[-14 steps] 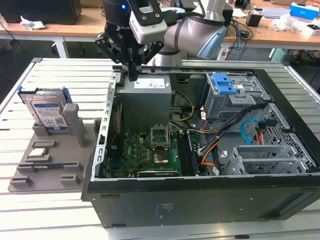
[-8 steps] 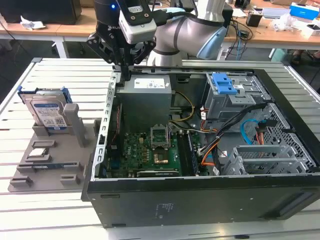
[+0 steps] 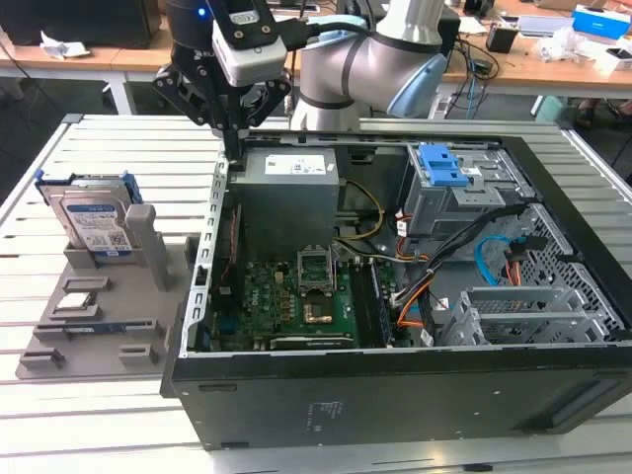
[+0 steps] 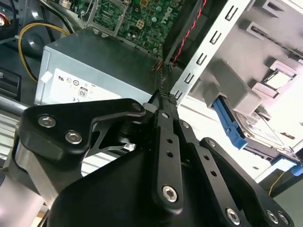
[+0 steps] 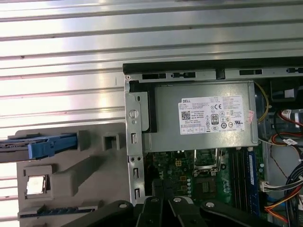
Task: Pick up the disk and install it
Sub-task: 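Reach for the disk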
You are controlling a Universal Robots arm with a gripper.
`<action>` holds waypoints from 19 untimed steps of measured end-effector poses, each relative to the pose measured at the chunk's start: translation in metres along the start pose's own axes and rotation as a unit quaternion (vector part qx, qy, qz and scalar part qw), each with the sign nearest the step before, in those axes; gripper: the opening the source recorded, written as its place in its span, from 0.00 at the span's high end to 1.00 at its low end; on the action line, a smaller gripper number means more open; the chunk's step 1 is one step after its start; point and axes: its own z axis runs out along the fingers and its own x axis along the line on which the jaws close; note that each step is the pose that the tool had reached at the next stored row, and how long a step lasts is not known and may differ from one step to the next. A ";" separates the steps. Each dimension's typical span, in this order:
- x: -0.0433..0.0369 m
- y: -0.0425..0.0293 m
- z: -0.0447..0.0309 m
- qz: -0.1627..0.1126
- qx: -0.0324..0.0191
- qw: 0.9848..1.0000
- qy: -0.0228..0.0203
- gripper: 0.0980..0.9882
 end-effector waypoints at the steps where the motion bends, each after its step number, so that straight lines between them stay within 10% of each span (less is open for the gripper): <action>1: 0.0009 -0.0001 0.0000 0.000 0.000 1.000 0.000 0.99; 19: 0.0239 -0.0018 -0.0006 0.000 0.000 1.000 0.000 0.99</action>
